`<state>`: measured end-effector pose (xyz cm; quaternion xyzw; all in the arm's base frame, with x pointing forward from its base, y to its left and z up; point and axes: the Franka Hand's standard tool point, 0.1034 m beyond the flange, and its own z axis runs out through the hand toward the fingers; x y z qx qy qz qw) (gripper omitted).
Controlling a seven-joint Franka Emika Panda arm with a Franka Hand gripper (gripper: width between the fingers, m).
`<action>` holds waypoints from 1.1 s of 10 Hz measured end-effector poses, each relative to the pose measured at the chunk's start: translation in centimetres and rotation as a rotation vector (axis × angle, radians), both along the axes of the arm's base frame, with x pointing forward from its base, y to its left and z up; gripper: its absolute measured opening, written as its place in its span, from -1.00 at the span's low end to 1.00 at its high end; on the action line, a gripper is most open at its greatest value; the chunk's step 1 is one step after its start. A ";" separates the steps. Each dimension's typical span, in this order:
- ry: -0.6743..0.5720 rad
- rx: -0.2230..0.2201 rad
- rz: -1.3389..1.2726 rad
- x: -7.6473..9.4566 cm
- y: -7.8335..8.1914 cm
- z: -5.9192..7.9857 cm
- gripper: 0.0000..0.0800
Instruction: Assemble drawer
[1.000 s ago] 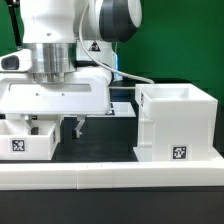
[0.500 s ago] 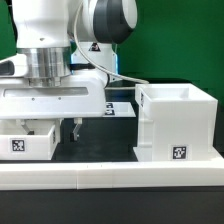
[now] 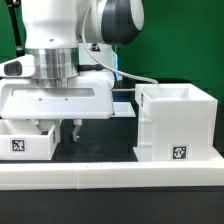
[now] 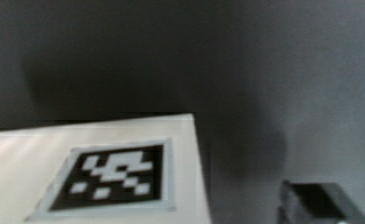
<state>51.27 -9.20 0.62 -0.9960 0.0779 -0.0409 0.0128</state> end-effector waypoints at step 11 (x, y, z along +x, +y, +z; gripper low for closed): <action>0.000 0.000 0.000 0.0 0.0 0.0 -0.90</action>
Offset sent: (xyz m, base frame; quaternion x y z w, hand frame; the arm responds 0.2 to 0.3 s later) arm 0.0000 0.0000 0.0000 0.0000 0.0000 0.0000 1.0000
